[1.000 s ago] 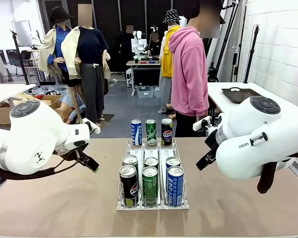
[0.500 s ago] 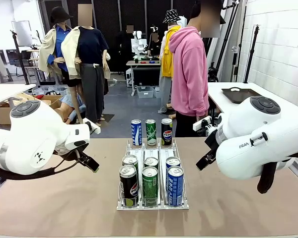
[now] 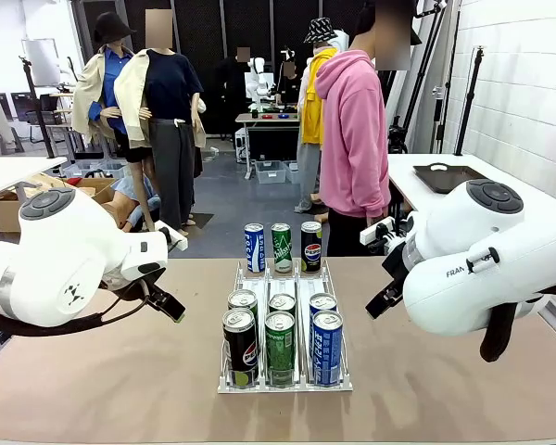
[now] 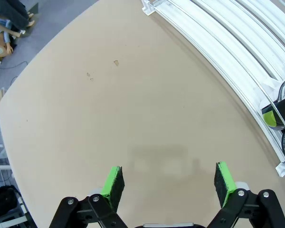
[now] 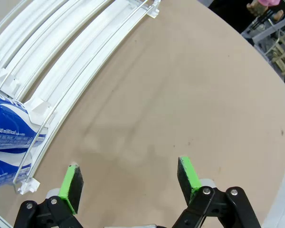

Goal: Retrieve and hand over the desired beverage to the person.
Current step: Pick up a can of the same type that the person held from the Automatic Can Dispenser.

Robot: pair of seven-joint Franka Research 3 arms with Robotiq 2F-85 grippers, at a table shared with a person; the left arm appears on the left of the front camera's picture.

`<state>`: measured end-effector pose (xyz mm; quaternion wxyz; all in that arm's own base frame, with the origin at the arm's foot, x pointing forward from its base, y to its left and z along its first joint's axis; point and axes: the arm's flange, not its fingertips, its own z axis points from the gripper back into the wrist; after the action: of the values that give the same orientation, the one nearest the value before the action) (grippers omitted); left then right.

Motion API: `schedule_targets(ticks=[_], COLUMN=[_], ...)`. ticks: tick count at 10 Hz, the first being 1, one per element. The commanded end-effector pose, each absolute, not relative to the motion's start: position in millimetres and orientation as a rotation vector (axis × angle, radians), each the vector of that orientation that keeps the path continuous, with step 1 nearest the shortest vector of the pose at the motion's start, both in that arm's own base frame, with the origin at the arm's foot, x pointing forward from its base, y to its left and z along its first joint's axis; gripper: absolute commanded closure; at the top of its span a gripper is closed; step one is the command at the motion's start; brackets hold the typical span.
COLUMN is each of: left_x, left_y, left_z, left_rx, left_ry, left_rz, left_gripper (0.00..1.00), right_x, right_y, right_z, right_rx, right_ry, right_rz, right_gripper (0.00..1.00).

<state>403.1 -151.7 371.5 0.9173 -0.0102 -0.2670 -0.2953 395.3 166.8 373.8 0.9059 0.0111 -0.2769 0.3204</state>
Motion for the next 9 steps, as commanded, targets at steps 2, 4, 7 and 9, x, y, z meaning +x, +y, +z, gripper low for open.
schedule_targets(ticks=[2,4,7,9], left_x=[403,403,401,406], left_y=[-151,-151,-152,-140], left_z=[371,371,384,410], left_rx=[-0.021,-0.021,-0.039,-0.121], left_ry=[-0.549,-0.549,-0.563,-0.518], left_rz=[-0.605,-0.605,-0.667,-0.674], left_gripper=[0.00,0.00,0.00,0.00], right_x=[395,395,389,386], right_y=[167,167,165,150], right_z=[374,374,389,419], right_rx=[0.023,0.023,0.080,0.112], right_ry=[-0.572,-0.572,-0.492,-0.422], right_rz=[0.662,0.662,0.734,0.704], right_gripper=[0.00,0.00,0.00,0.00])
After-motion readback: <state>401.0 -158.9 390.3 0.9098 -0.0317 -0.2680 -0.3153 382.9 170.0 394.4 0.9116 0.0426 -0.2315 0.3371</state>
